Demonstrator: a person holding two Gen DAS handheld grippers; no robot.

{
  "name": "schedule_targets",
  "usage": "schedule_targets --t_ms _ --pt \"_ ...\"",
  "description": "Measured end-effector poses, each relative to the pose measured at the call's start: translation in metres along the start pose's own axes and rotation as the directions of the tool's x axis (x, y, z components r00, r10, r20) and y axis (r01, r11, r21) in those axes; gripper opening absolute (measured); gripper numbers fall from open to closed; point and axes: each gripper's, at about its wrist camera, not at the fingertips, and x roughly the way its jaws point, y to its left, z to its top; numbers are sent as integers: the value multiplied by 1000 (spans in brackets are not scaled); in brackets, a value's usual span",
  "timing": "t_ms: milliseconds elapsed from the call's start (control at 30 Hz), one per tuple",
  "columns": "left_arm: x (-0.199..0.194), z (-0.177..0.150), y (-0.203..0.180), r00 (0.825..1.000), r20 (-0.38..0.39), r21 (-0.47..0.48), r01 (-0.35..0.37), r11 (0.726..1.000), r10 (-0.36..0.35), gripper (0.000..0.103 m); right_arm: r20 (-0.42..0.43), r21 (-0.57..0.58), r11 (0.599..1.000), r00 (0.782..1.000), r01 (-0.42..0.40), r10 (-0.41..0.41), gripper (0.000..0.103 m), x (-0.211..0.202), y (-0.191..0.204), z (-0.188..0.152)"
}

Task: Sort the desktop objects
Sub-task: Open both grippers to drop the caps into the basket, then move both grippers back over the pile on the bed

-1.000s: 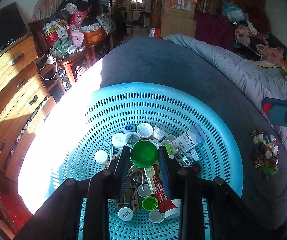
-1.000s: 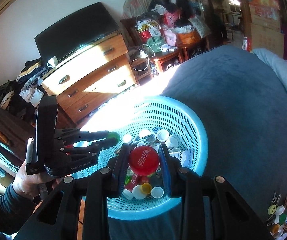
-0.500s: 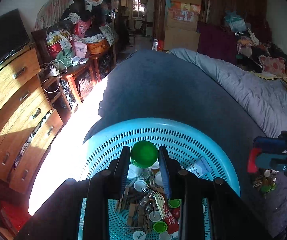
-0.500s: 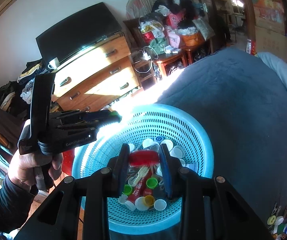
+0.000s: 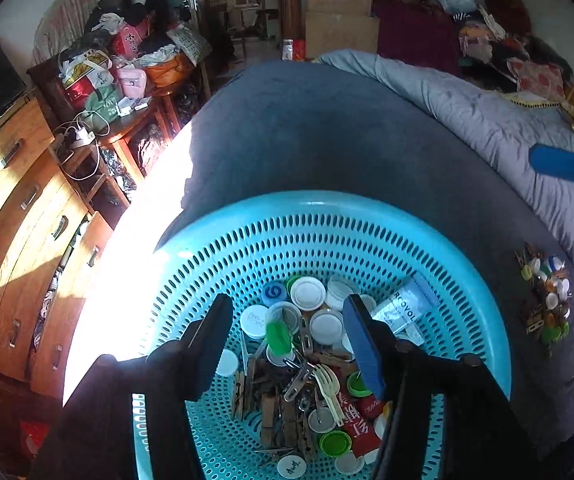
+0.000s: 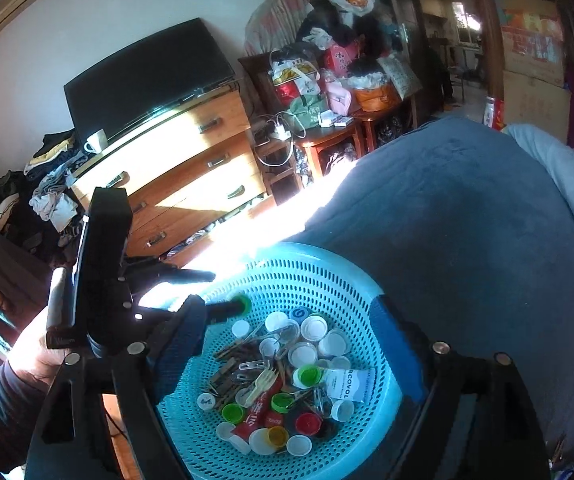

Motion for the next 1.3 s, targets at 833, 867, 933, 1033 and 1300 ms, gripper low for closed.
schedule_targets --t_ms 833,867,933,1033,1300 --pt "94 -137 -347 997 -76 90 14 996 -7 96 -263 373 646 743 666 -615 103 -171 -199 -382" --pt "105 -143 -349 995 -94 66 -9 998 15 103 -274 377 643 743 667 -610 103 -169 -205 -388" --pt "102 -157 -364 996 14 100 -89 991 88 103 -310 417 654 775 632 -551 103 -162 -220 -406" --pt "94 -166 -381 977 105 154 -200 968 185 103 -222 366 671 761 645 -610 103 -163 -211 -415" --pt "88 -168 -384 964 139 185 -251 950 228 103 -226 359 668 755 652 -616 103 -160 -210 -416"
